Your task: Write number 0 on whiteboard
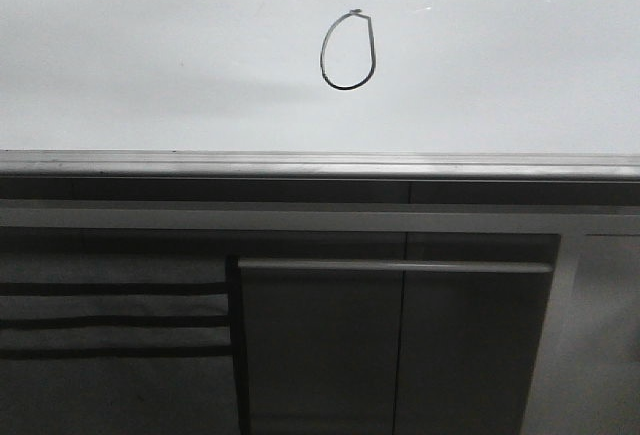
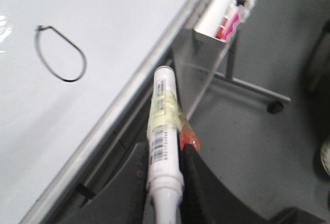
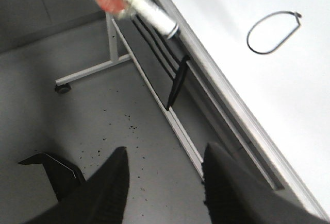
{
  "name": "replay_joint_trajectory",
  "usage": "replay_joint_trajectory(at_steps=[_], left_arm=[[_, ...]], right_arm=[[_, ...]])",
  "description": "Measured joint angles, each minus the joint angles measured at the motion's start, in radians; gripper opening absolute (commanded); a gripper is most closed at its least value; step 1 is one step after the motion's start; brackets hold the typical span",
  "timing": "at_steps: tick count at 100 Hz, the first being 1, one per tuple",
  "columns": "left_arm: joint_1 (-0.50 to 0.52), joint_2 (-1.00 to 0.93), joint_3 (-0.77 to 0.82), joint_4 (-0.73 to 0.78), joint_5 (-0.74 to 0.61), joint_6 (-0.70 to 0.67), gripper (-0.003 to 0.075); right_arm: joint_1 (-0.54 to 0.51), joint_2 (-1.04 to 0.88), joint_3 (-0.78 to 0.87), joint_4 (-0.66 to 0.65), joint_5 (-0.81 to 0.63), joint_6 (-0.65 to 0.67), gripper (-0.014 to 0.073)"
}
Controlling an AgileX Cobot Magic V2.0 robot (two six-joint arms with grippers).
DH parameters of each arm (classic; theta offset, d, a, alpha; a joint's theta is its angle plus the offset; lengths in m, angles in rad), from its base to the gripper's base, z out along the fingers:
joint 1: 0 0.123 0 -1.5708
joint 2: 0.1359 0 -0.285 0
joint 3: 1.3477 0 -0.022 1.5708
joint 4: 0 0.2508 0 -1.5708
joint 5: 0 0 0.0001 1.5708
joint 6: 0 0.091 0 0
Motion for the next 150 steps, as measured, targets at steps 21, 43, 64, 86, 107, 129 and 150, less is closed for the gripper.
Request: replay_joint_trajectory(at_steps=[21,43,64,86,107,129,150], left_arm=[[0.071,0.006,0.013,-0.097,-0.188,-0.022,-0.0020],[0.093,0.003,0.093,-0.158,-0.492,-0.023,-0.0020],[0.076,0.012,0.282,-0.241,-1.007,-0.025,-0.0020],[0.075,0.106,0.310,-0.153,-1.270,-0.082,-0.0020],[0.083,0.242,0.305,-0.054,-1.422,-0.230,-0.0020],[0.137,0.368,0.182,-0.042,-1.301,-0.292,-0.0020],[0.201,0.401,0.092,-0.024,-1.104,-0.298,-0.0020]], right_arm=[[-0.076,-0.076,0.103,-0.008,-0.031,0.054,0.0300],[-0.097,-0.173,0.262,-0.014,-0.152,0.080,0.0300],[-0.097,-0.212,0.369,0.019,-0.212,0.082,0.0300],[-0.097,-0.212,0.381,0.029,-0.237,0.084,0.0300],[-0.097,-0.212,0.382,0.035,-0.241,0.087,0.0300],[-0.097,-0.212,0.382,0.036,-0.241,0.089,0.0300],[-0.097,-0.212,0.382,0.036,-0.241,0.089,0.0300]])
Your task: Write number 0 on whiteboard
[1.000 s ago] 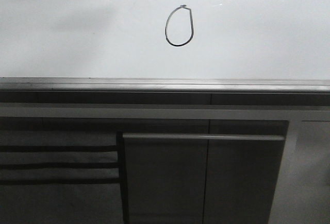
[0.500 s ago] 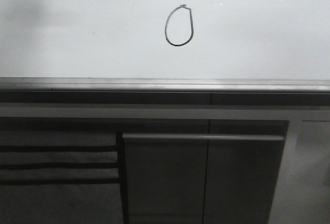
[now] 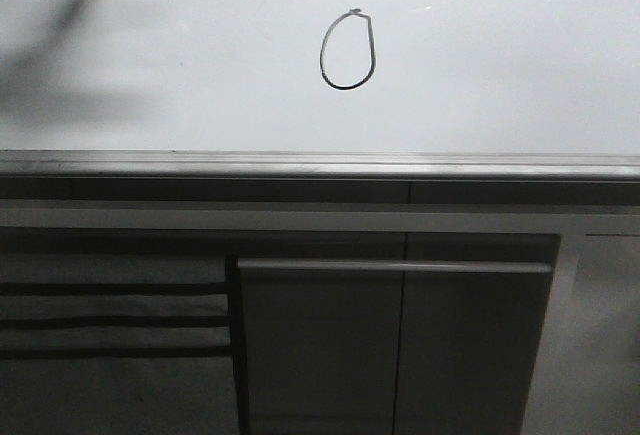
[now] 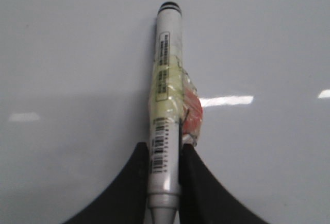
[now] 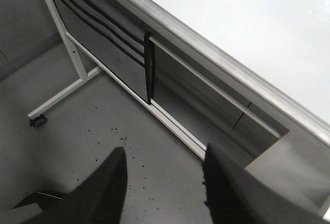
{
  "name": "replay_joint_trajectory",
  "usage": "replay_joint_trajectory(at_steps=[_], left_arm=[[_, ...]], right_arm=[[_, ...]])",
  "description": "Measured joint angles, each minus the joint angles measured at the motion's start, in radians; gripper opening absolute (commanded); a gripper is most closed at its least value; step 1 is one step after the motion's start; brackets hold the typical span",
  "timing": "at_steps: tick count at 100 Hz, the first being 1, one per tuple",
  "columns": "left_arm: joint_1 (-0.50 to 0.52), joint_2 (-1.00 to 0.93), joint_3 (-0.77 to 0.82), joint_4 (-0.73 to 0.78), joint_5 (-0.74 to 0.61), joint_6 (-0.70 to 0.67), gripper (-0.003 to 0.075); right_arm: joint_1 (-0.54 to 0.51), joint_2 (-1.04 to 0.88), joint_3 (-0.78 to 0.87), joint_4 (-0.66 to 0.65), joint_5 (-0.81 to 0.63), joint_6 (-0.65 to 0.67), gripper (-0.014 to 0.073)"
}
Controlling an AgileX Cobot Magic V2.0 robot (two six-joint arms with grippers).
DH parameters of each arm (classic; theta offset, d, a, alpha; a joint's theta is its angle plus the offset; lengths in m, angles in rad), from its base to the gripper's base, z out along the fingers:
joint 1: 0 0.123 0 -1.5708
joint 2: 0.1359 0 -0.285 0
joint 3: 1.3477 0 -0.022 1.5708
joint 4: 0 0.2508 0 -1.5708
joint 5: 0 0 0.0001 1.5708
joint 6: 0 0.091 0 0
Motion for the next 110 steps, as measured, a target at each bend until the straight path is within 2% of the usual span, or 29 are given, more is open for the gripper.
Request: replay_joint_trajectory(at_steps=[40,83,95,110], left_arm=[[0.043,0.024,-0.027,0.063,0.187,0.002,-0.0020],[0.093,0.085,-0.191,0.088,0.512,0.006,-0.0015],[0.097,0.085,-0.209,0.123,0.555,0.006,0.0063],[0.099,0.087,-0.211,0.154,0.582,0.006,0.0240]], right_arm=[[0.000,0.000,0.000,0.002,0.000,0.000,0.0300],[0.000,0.000,0.000,0.006,0.022,0.000,0.0300],[0.000,0.000,0.000,0.008,0.022,0.000,0.0300],[0.000,0.000,0.000,0.008,0.022,0.000,0.0300]])
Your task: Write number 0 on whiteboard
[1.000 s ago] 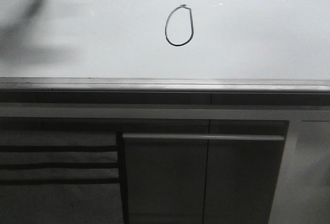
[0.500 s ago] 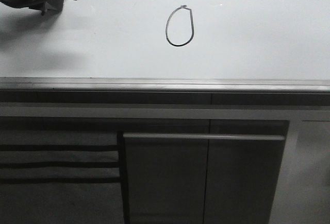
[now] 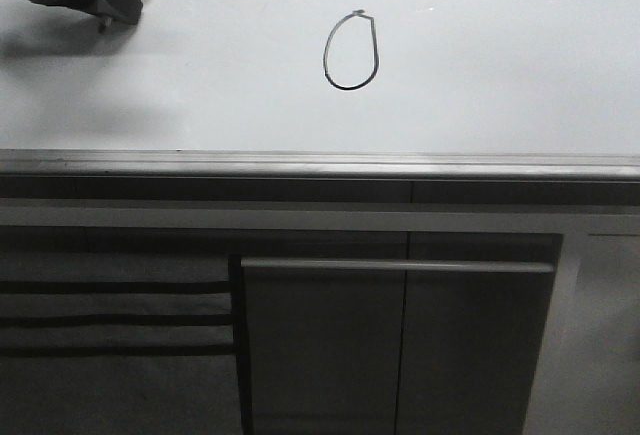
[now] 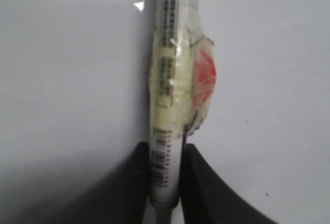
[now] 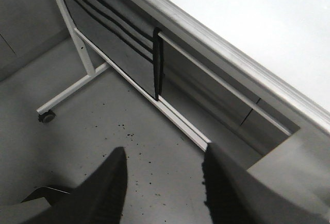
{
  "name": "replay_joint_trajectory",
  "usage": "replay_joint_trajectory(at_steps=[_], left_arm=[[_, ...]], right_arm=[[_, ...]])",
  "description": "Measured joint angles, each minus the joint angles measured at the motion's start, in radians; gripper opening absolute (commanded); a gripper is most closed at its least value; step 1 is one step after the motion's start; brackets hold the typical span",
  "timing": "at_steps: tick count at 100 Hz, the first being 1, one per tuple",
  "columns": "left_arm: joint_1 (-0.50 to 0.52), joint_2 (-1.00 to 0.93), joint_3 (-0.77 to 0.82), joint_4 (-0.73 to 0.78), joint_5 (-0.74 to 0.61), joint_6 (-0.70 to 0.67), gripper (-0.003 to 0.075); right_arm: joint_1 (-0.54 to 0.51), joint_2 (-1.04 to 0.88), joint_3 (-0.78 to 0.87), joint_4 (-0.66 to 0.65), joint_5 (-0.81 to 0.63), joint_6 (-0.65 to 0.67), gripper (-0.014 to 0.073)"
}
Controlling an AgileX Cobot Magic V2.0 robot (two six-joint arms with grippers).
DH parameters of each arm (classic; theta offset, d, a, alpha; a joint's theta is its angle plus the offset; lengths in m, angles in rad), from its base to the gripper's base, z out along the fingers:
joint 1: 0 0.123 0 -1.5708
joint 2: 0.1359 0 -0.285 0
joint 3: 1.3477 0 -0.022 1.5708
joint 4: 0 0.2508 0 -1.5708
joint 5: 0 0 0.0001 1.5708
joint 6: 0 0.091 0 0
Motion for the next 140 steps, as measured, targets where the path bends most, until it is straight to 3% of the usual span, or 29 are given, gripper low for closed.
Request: replay_joint_trajectory(at_steps=[14,47,68,82,91,104,120,140], left_arm=[[0.000,0.000,0.000,0.004,0.018,0.000,0.0332],[0.002,-0.029,0.000,0.020,0.094,0.000,0.0338],[0.004,-0.182,0.004,0.092,0.285,0.000,0.0337],[0.004,-0.318,0.004,0.187,0.496,0.000,0.0337],[0.004,-0.410,0.004,0.273,0.649,-0.079,0.0337],[0.004,-0.541,0.012,0.424,0.770,-0.314,0.0337],[0.004,-0.741,0.122,0.516,0.734,-0.458,0.0337],[0.004,-1.010,0.359,0.527,0.621,-0.515,0.0336]], right_arm=[[0.000,0.000,0.000,0.002,0.000,0.000,0.0300],[0.000,0.000,0.000,-0.005,0.008,0.002,0.0300],[0.000,0.000,-0.056,-0.041,0.031,0.012,0.0300],[0.000,0.000,-0.106,-0.132,0.096,0.026,0.0300],[0.000,0.000,-0.115,-0.245,0.120,0.130,0.0300],[0.000,0.000,-0.115,-0.384,0.122,0.422,0.0299],[0.000,-0.011,-0.086,-0.452,0.067,0.679,0.0299],[0.000,-0.098,0.045,-0.463,-0.127,0.802,0.0258]])
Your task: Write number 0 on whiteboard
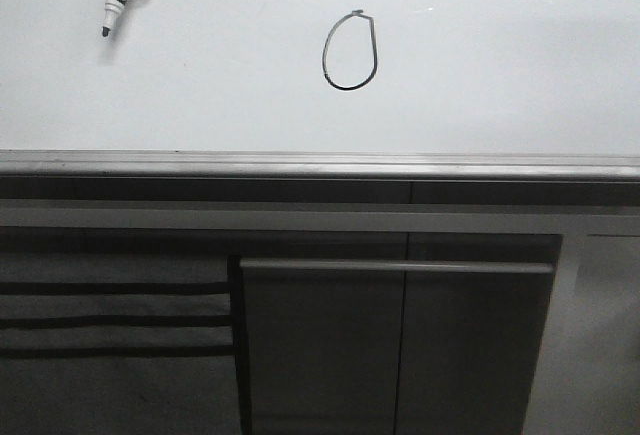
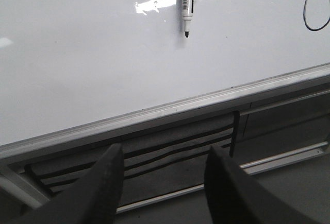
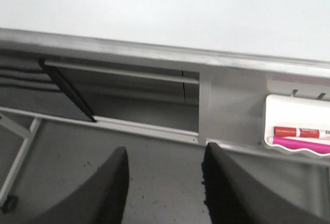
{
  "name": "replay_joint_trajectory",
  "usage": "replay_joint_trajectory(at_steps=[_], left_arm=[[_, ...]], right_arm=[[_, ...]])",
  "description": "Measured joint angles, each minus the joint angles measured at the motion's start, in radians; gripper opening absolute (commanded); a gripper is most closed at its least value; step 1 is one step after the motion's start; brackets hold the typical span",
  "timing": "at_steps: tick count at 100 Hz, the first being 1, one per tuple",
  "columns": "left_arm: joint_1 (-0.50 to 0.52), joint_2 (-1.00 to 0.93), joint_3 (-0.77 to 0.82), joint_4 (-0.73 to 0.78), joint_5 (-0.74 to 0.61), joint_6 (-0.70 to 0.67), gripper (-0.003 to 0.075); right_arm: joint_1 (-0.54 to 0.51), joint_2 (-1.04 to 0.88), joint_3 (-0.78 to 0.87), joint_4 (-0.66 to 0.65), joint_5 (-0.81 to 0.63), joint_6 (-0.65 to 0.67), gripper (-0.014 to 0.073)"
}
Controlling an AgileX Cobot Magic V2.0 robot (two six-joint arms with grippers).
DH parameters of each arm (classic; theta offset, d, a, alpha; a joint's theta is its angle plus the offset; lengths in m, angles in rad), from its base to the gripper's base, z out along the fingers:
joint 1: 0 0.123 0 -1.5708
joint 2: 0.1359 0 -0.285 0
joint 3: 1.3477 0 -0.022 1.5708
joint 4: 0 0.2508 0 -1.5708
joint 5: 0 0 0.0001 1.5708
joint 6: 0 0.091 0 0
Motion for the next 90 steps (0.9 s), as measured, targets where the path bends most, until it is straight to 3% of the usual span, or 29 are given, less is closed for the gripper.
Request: replay_joint_trajectory(at_steps=[13,30,36,90], left_arm=[[0.000,-0.113,0.109,0.000,-0.056,-0.007,0.0285],[0.000,-0.174,0.190,0.000,-0.138,-0.008,0.0049],[0.000,-0.176,0.202,0.000,-0.166,-0.008,-0.0020],[0.000,-0.176,0.222,-0.095,-0.228,-0.009,-0.0020]], right_arm=[[0.000,-0.095,0.086,0.000,-0.115,0.016,0.0169],[0.000,-0.196,0.150,0.000,-0.205,0.014,-0.0040],[0.000,-0.207,0.164,0.000,-0.218,0.014,-0.0073],[0.000,-0.209,0.213,-0.001,-0.224,0.011,-0.0073]])
